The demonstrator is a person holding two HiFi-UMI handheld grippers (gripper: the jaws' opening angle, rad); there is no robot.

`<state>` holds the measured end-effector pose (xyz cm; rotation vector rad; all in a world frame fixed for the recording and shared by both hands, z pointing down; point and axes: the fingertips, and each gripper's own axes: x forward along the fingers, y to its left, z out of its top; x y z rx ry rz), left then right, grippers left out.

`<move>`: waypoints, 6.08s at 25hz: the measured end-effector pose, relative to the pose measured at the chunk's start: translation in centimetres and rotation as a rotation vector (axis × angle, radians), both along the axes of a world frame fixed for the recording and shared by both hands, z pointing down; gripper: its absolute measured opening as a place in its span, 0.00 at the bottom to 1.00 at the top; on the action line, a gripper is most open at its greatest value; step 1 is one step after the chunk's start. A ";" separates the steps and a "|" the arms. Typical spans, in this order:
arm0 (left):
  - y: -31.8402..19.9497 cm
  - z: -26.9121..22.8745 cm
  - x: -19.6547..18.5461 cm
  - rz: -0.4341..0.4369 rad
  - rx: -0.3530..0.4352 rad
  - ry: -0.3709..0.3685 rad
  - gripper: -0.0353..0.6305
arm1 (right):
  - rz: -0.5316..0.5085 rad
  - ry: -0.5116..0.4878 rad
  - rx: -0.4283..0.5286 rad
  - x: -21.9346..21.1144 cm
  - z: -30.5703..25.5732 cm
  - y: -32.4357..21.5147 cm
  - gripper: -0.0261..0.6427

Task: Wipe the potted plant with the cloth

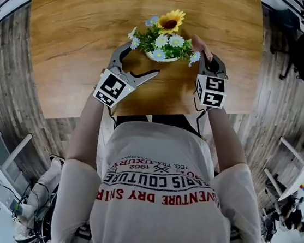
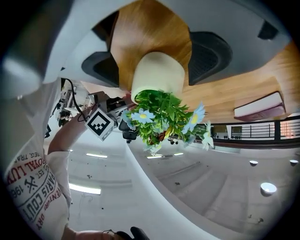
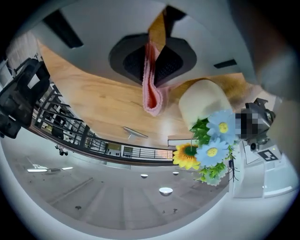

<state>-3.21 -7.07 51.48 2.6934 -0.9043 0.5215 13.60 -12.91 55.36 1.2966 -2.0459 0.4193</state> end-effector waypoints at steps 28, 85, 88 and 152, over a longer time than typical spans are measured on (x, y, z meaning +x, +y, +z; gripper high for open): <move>-3.5 1.5 5.3 0.405 0.069 -0.022 0.83 | -0.068 -0.052 -0.037 -1.7 1.6 -3.7 0.10; -3.6 -18.5 -2.9 0.042 0.054 0.197 0.83 | -0.553 -0.528 0.242 -21.9 -15.6 7.7 0.09; -3.7 -18.1 -3.0 0.021 0.048 0.206 0.83 | -0.546 -0.535 0.227 -21.0 -15.4 7.9 0.09; -1.5 1.8 -1.3 0.001 0.045 0.001 0.84 | -0.294 -0.276 0.215 -9.9 -8.0 -2.0 0.10</move>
